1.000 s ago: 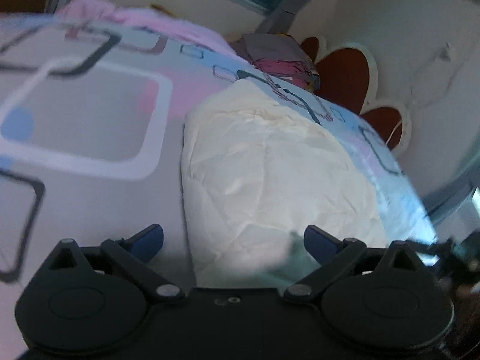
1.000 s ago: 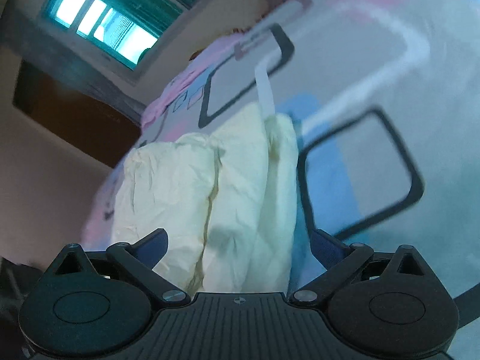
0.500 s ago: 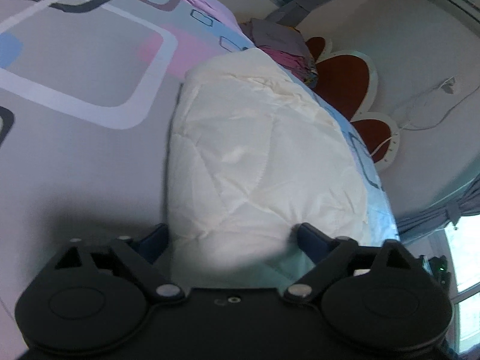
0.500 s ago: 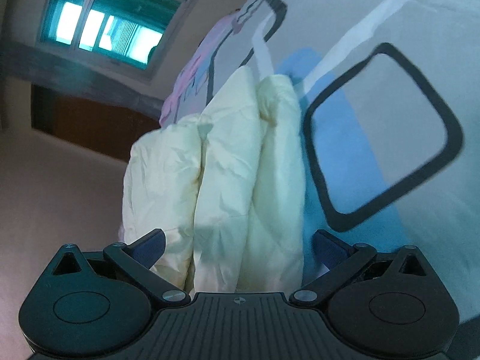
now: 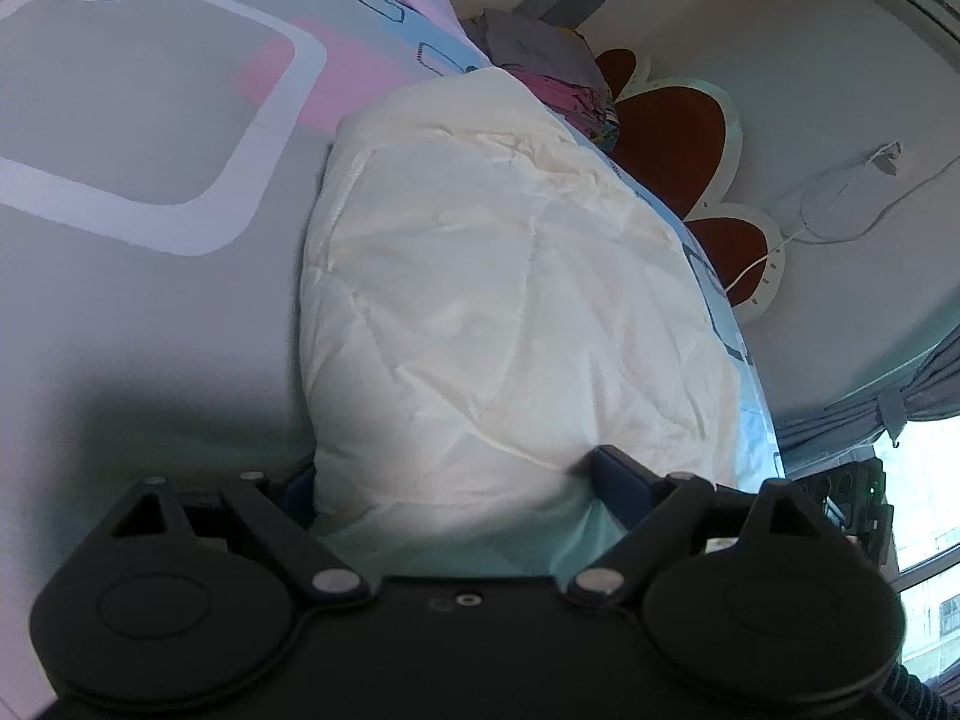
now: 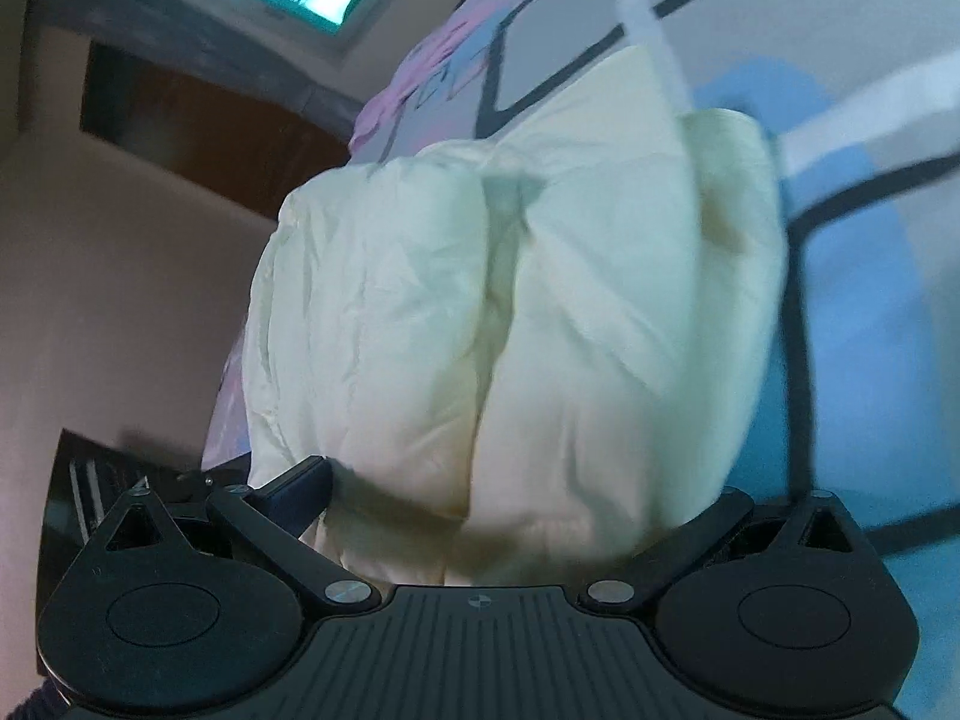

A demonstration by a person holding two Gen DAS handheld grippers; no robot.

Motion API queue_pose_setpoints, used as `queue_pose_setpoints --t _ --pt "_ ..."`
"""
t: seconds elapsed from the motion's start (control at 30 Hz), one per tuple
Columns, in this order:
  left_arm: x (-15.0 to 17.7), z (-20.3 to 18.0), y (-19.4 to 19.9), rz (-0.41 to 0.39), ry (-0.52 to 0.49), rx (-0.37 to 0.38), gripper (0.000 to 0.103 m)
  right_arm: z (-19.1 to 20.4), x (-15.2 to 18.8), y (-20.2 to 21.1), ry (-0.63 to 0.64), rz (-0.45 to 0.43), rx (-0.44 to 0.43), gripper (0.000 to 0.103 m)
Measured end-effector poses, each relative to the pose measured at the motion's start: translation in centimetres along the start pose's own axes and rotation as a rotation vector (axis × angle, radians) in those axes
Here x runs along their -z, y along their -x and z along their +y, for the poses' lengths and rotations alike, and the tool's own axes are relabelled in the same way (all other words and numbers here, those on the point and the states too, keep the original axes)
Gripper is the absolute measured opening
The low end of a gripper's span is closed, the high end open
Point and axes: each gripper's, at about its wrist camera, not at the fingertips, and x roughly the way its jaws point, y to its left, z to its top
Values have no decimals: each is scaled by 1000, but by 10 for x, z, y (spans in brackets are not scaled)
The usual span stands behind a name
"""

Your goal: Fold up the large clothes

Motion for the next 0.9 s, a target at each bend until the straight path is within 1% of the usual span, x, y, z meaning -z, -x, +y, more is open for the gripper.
queue_pose_setpoints --t 0.03,0.1,0.13,0.17,0.27,0.4,0.53,0.7,0.8,0.9 --pt "1 -1 1 -4 -11 5 88 1 1 -1 16 2 0 90" --pt "4 -5 1 -7 -50 26 84 2 2 -1 25 2 -24 80" --pt "4 -6 2 -5 -71 42 82 3 3 0 32 -2 -26 77" --pt "4 -6 4 -3 -85 52 78 4 4 1 39 -5 -19 76" --pt "0 -8 10 3 -102 78 74 19 7 4 80 -20 -13 73" --pt "-11 -12 27 -12 -160 111 73 48 6 7 113 -51 -10 71" --pt "-36 -12 59 -46 -228 136 73 90 -2 -1 158 -88 -12 70" --pt "-69 6 104 -110 -275 137 73 152 -12 -37 218 -114 -29 70" --pt "-85 28 129 -142 -274 133 73 182 -16 -65 247 -108 -38 70" --pt "-98 60 152 -162 -249 120 73 205 -17 -99 266 -87 -47 70"
